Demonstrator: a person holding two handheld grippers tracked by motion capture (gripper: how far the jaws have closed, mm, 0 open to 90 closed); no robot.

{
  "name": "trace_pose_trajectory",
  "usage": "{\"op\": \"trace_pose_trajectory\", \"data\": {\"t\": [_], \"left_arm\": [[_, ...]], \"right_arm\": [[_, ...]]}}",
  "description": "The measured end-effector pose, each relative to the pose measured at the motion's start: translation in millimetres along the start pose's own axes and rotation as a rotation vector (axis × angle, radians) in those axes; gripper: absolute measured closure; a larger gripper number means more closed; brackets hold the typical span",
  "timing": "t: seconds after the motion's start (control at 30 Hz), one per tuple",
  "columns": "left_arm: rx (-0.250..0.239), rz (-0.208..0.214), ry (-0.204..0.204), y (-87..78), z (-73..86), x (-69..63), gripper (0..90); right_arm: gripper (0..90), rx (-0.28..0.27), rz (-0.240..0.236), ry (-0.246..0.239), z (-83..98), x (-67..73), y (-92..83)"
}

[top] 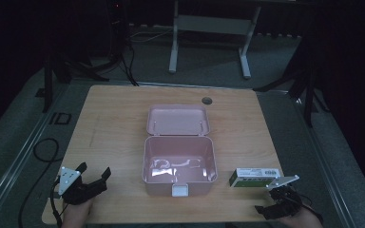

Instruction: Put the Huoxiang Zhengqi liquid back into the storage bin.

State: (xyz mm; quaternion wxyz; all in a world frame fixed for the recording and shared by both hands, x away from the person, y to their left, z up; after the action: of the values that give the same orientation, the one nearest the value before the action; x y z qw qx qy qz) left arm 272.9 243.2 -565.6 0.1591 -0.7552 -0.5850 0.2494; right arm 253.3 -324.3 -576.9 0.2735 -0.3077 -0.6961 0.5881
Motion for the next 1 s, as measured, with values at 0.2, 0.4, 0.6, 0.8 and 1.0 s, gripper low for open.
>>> {"op": "trace_pose_trajectory", "data": {"t": [0.2, 0.4, 0.6, 0.8, 1.0], "left_arm": [[0.004, 0.009, -0.015, 0.4, 0.1, 1.5, 6.9], [0.006, 0.012, -0.017, 0.8, 0.1, 1.6, 6.9], [0.003, 0.013, -0.024, 0.5, 0.0, 2.9, 6.9], [0.005, 0.013, -0.019, 0.9, -0.1, 2.3, 6.9], [0.005, 0.01, -0.021, 1.5, -0.2, 2.7, 6.7]], "right_arm": [[16.9, 0.103, -0.017, -0.145, -1.6, 0.9, -2.9], [12.7, 0.212, -0.012, -0.322, -4.2, 6.5, -6.9], [12.5, 0.292, 0.042, -0.447, -8.1, 11.4, -5.4], [14.5, 0.297, 0.048, -0.578, -11.5, 14.0, -5.1], [15.1, 0.273, -0.001, -0.661, -15.8, 17.8, -9.5]]}}
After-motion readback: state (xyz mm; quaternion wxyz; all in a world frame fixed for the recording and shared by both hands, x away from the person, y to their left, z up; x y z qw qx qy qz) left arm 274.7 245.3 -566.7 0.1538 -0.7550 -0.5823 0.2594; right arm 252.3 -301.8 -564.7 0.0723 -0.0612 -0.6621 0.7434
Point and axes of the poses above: each handheld gripper's, and its own axes: y roughly forward along the jaws, z roughly out of its underside, x roughly to its left, the point moved 7 cm from there along y, roughly forward along the jaws, and after that the axes turned 13 degrees about x, right-handed, at the moved point
